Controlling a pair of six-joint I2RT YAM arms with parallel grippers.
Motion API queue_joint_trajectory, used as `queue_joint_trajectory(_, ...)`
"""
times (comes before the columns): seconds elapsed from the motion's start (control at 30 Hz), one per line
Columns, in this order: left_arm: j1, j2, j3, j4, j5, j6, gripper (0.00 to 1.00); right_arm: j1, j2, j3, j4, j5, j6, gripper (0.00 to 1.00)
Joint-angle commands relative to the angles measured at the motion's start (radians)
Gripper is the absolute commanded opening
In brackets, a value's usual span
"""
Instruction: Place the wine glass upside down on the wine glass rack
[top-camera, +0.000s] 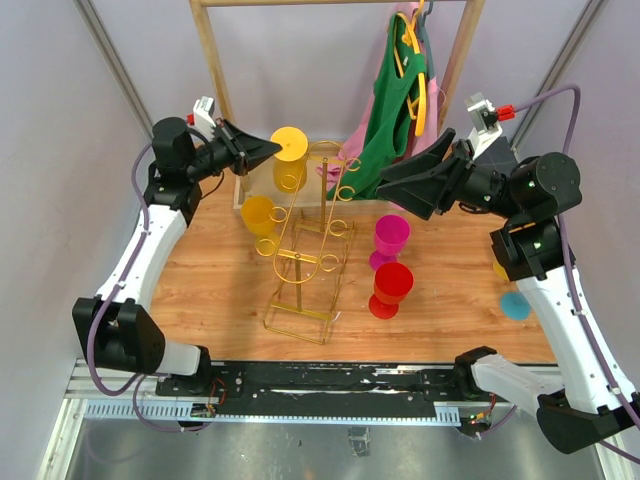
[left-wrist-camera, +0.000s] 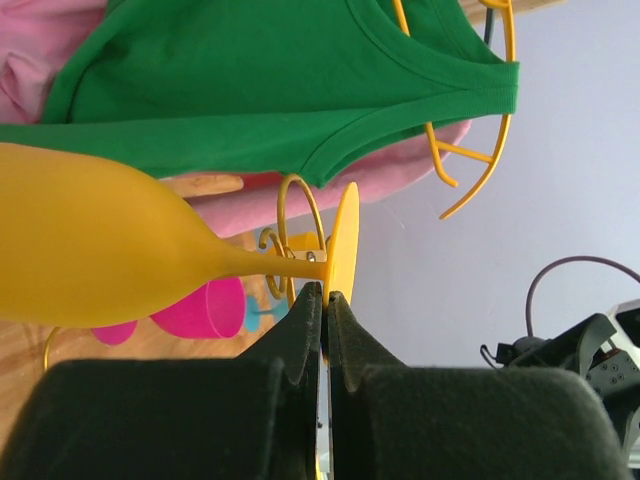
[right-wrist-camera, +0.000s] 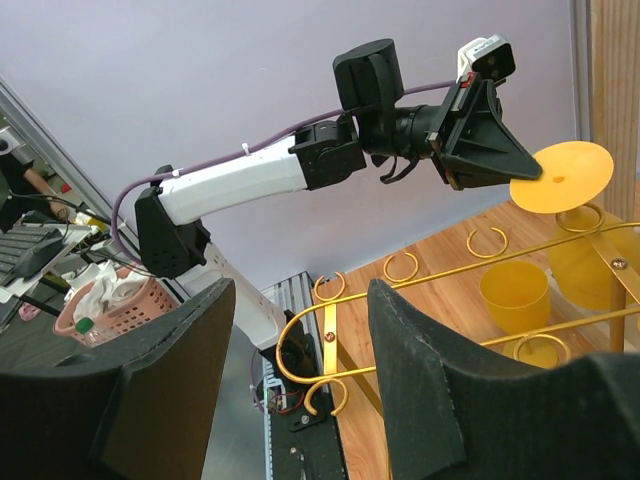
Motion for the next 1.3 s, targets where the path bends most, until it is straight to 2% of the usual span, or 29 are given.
queue_joint_trajectory(0.0, -0.020, 0.011, 0.033, -0.004, -0.004, 0.024, 0.00, -0.010, -0.013, -0.010, 0.014, 0.015, -0.020, 0.57)
queue_joint_trajectory(0.83, -0.061, 0.028, -0.003, -0.063, -0.017, 0.077, 0.00, -0.010, 0.000, 0.000, 0.012, 0.015, -0.015, 0.57)
queue_joint_trajectory(1.27, -0.060, 0.019, -0.023, -0.074, -0.006, 0.089, 0.29, -0.010, -0.002, -0.010, 0.017, 0.021, -0.018, 0.57)
